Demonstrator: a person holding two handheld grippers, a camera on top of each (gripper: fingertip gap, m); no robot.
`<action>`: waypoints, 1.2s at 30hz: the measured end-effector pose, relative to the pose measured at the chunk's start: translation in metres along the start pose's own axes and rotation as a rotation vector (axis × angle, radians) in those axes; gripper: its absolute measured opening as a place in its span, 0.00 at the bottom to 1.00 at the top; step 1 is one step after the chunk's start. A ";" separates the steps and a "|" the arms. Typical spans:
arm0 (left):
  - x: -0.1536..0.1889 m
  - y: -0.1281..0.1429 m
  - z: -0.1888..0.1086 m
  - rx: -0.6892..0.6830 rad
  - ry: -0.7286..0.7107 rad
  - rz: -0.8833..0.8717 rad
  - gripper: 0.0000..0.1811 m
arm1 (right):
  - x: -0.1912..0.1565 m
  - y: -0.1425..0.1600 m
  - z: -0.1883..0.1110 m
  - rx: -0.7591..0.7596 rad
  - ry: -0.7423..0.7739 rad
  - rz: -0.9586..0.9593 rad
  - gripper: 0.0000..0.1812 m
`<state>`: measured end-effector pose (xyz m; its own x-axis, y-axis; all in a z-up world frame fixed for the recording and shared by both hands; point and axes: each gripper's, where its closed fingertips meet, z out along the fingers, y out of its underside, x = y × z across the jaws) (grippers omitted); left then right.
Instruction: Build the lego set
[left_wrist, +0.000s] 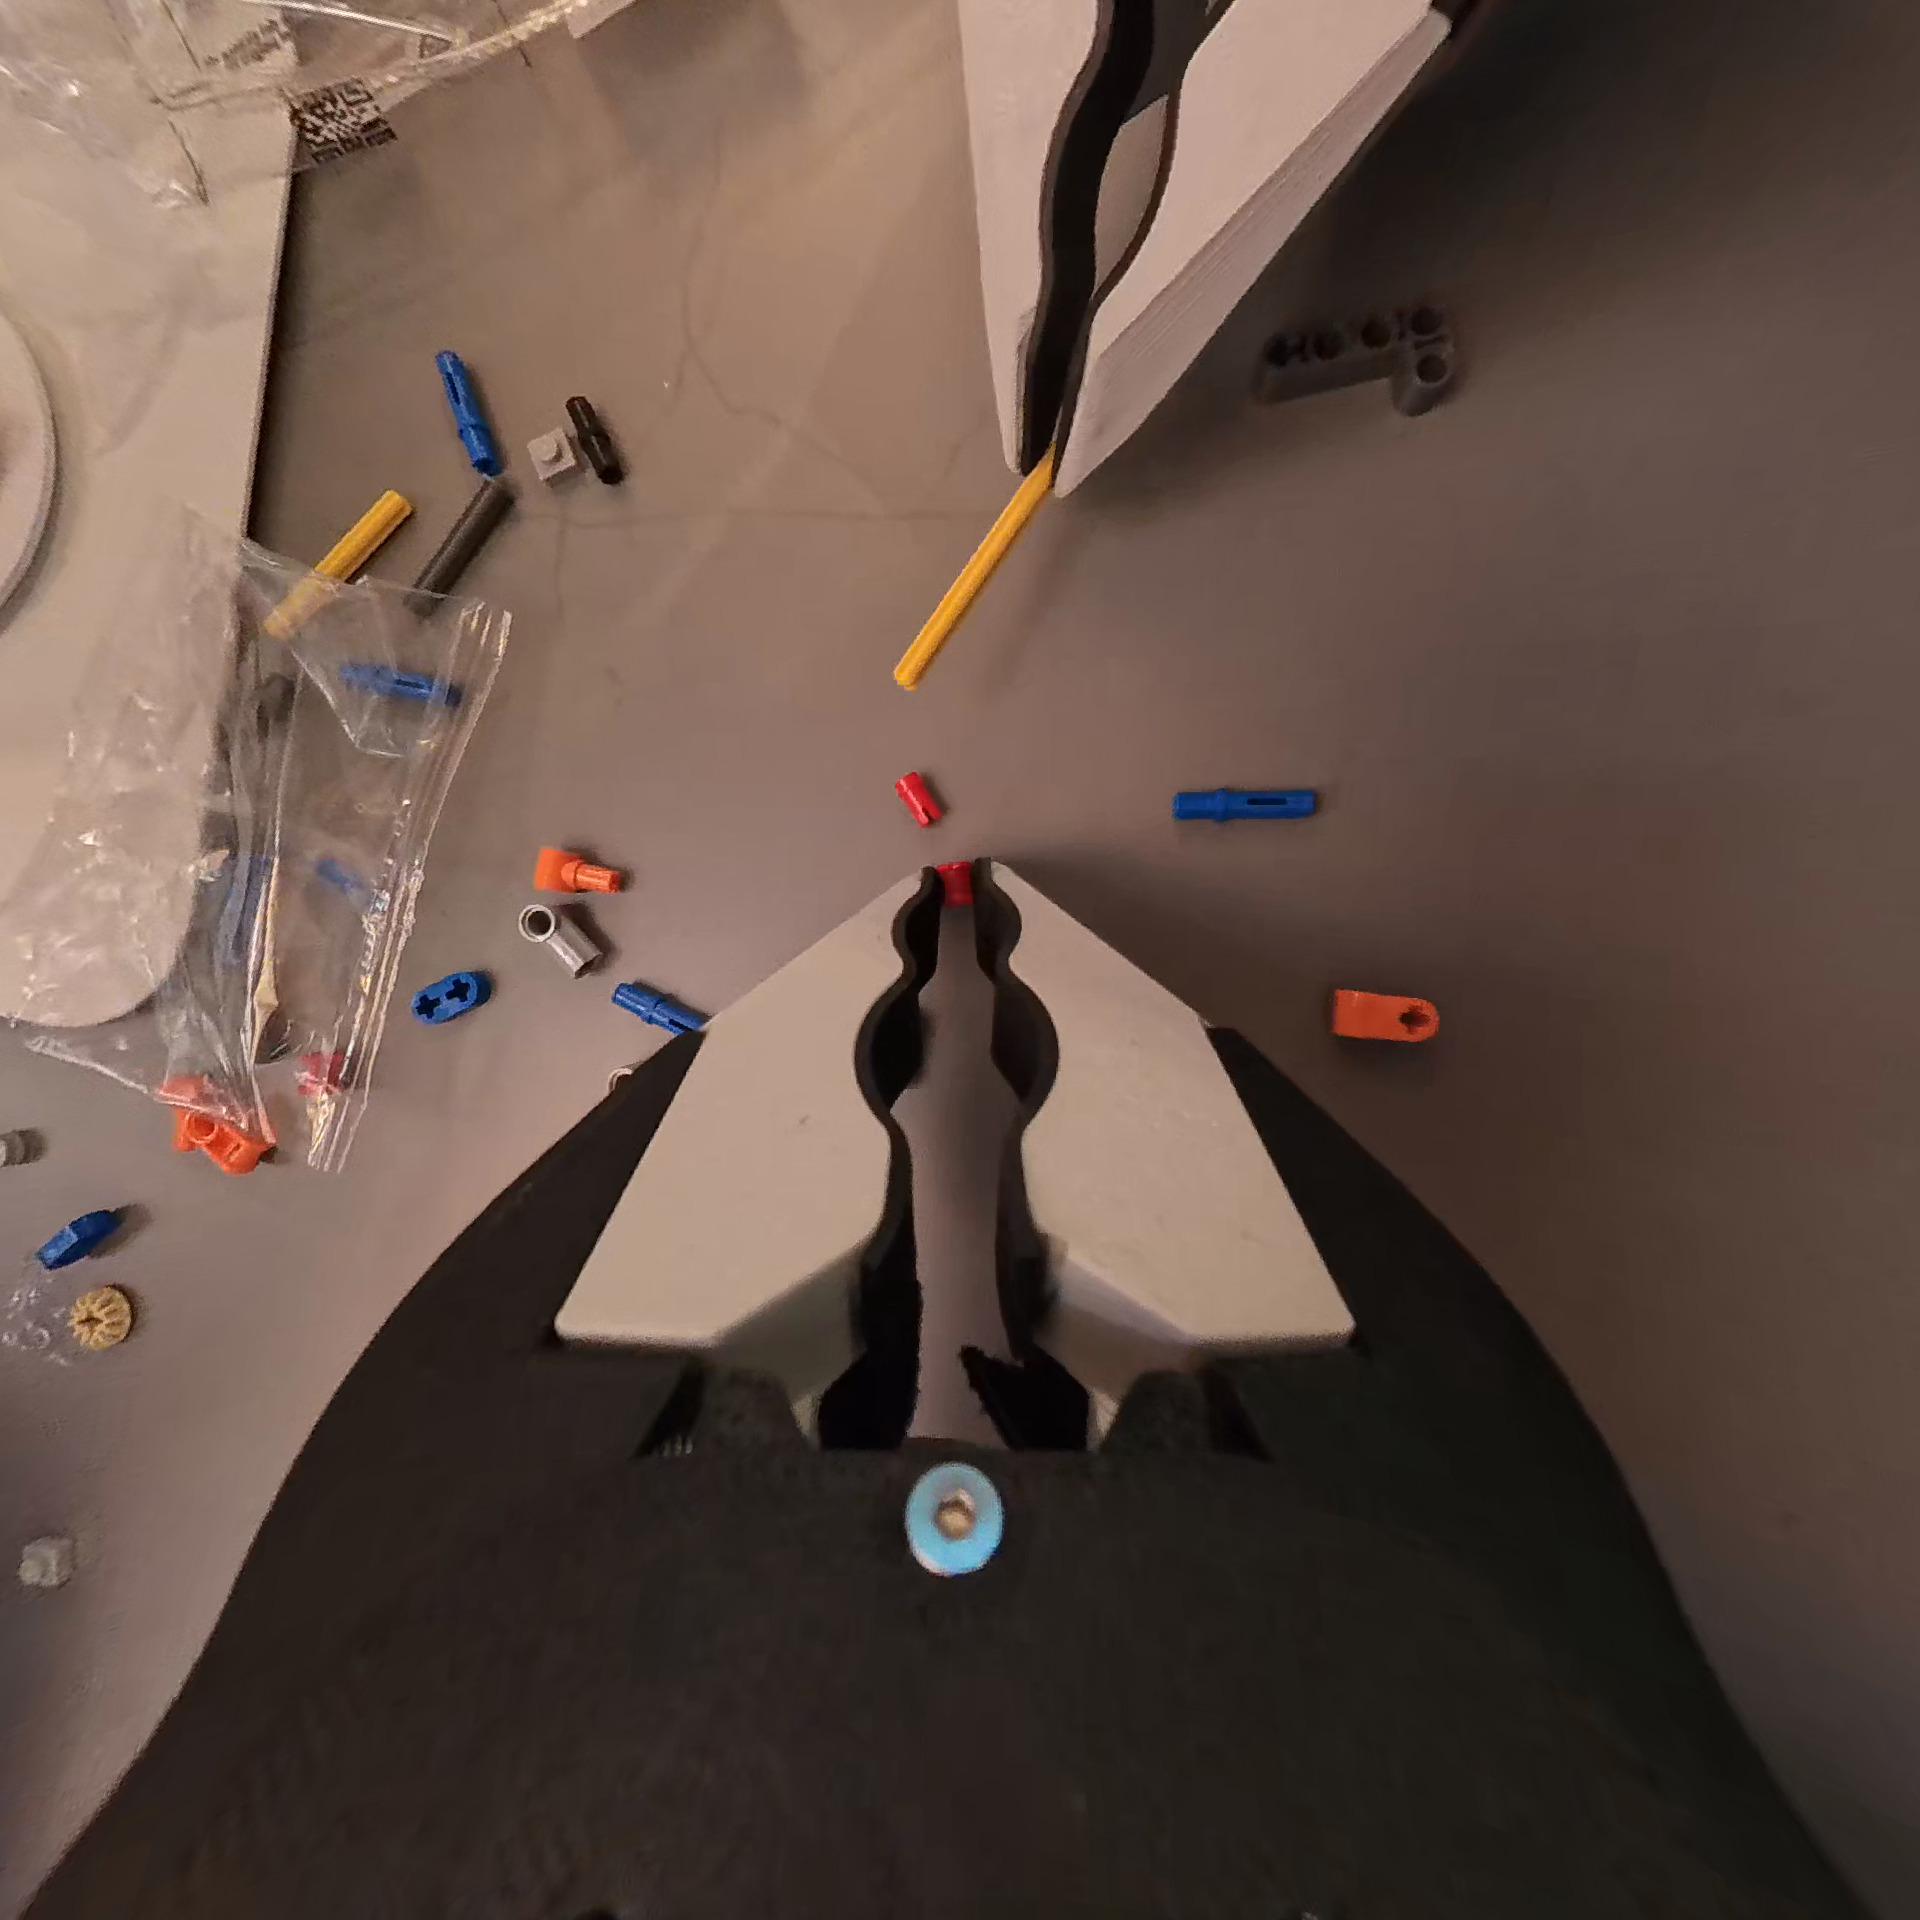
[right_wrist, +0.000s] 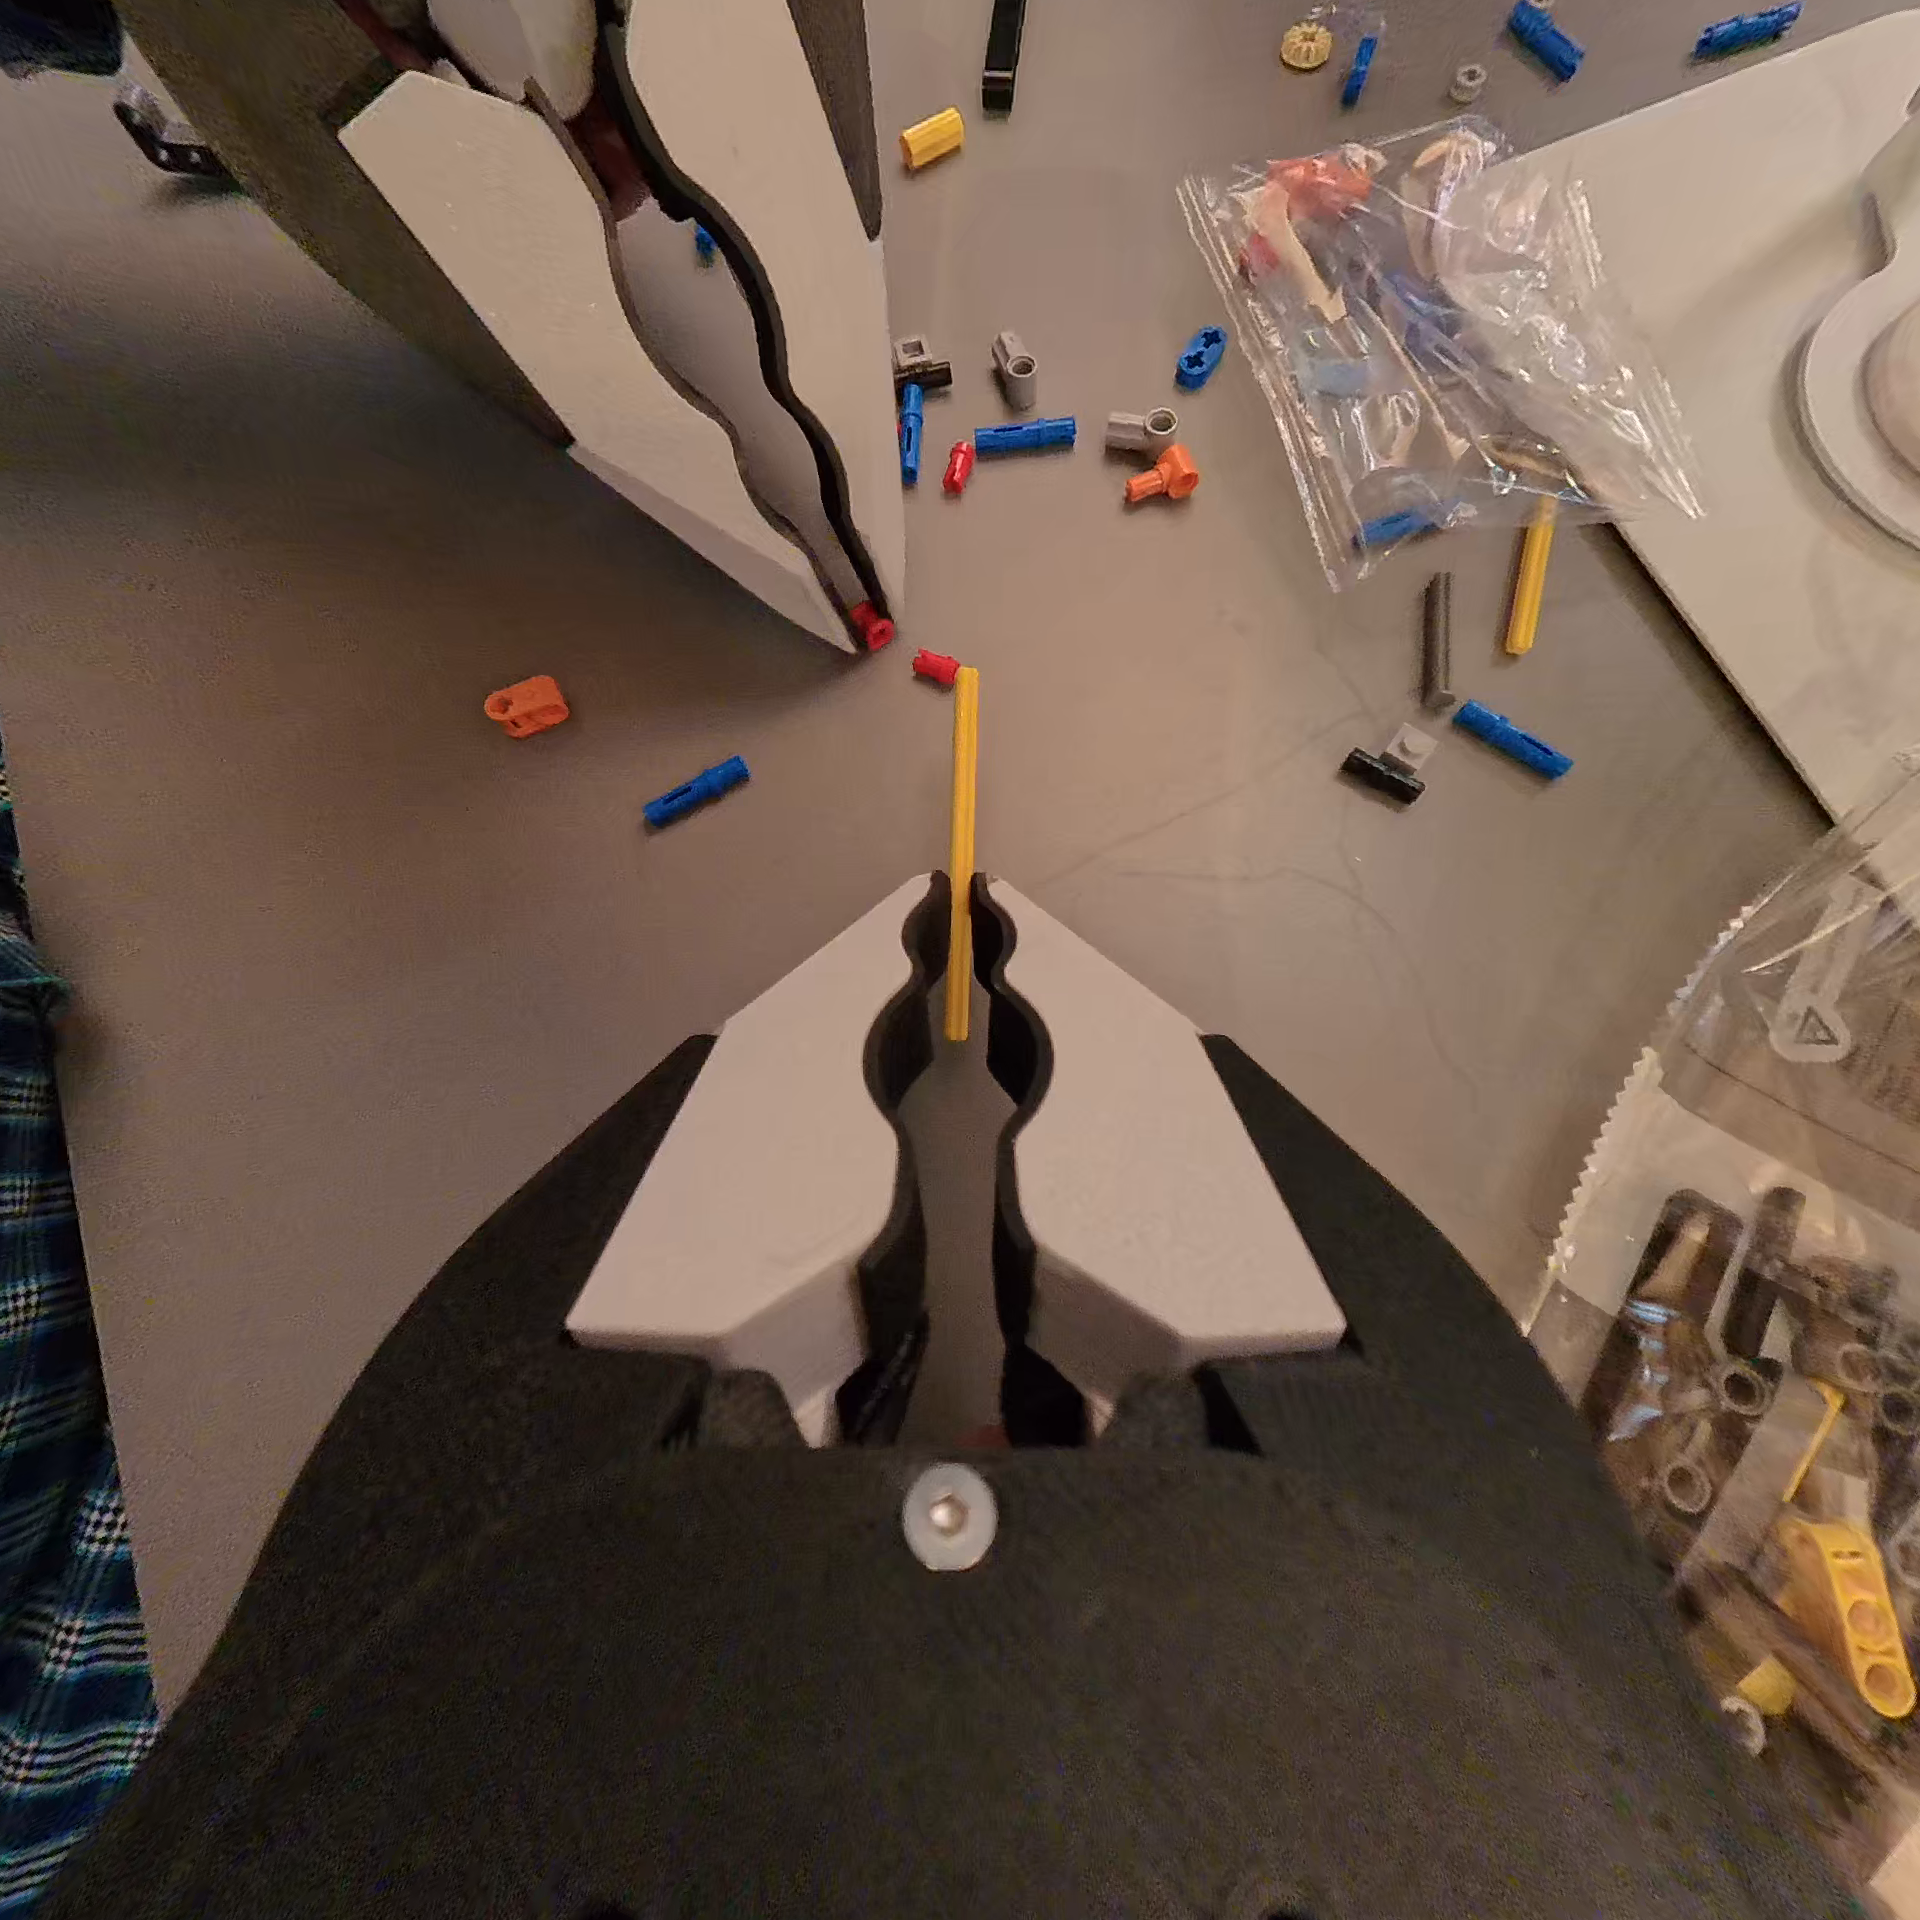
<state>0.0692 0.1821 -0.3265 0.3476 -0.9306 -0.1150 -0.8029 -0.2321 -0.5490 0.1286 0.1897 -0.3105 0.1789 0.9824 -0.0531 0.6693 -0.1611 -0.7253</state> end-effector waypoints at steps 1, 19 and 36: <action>-0.001 -0.001 -0.001 0.023 -0.001 -0.005 0.02 | 0.000 -0.001 -0.001 0.002 -0.001 -0.002 0.01; -0.004 -0.026 -0.038 0.270 -0.022 0.155 0.02 | -0.009 -0.033 -0.011 0.018 -0.011 -0.287 0.01; -0.006 -0.027 -0.032 0.198 -0.032 0.212 0.02 | -0.009 -0.030 -0.002 -0.014 -0.017 -0.369 0.01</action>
<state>0.0728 0.1843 -0.2844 0.1994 -0.9423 -0.2687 -0.7505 0.0294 -0.6602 0.1090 0.1857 -0.2869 -0.0886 0.9760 0.1990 0.6966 0.2035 -0.6879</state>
